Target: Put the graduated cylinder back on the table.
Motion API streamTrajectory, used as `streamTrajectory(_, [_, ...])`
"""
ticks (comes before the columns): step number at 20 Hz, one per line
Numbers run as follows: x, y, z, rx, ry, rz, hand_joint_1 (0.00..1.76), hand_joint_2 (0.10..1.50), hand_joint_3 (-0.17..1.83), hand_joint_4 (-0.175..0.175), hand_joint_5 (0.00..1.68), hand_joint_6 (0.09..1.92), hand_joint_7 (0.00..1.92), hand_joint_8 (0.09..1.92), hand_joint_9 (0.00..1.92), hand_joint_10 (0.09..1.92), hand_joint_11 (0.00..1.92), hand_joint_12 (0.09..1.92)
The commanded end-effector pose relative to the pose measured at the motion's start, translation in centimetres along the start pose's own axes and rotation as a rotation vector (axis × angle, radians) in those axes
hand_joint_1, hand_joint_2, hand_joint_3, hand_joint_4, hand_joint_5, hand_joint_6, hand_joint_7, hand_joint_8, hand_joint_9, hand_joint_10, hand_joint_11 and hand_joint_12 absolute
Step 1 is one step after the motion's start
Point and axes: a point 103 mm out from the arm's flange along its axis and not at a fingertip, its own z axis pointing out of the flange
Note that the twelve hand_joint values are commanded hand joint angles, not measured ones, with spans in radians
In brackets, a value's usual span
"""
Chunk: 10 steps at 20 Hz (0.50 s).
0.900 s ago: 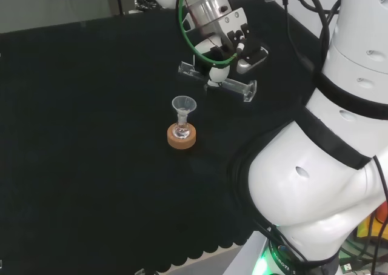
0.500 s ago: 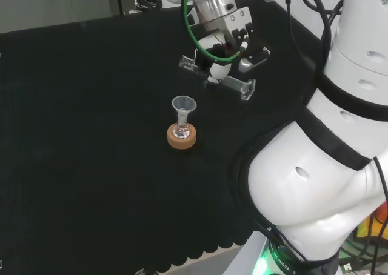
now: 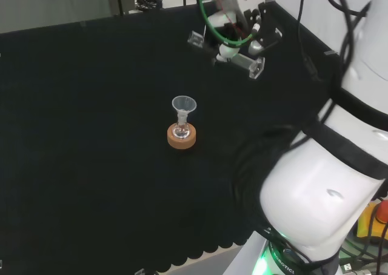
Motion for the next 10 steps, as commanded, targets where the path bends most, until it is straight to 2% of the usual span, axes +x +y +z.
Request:
streamTrajectory(1, [1.4, 6.5, 4.9, -0.125, 0.287, -0.171, 1.26, 1.11, 0.00, -0.175, 0.98, 1.00, 1.01, 0.99, 1.39, 0.09, 1.17, 0.81])
streamTrajectory(7, [1.2, 7.6, 5.2, -0.144, 0.315, -0.182, 1.26, 1.11, 0.00, -0.175, 0.98, 1.00, 1.01, 0.99, 1.39, 0.09, 1.17, 0.81])
streamTrajectory(10, [1.0, 7.9, 5.5, -0.174, 0.341, -0.179, 1.26, 1.11, 0.00, -0.175, 0.98, 1.00, 1.01, 0.99, 1.39, 0.09, 1.17, 0.81])
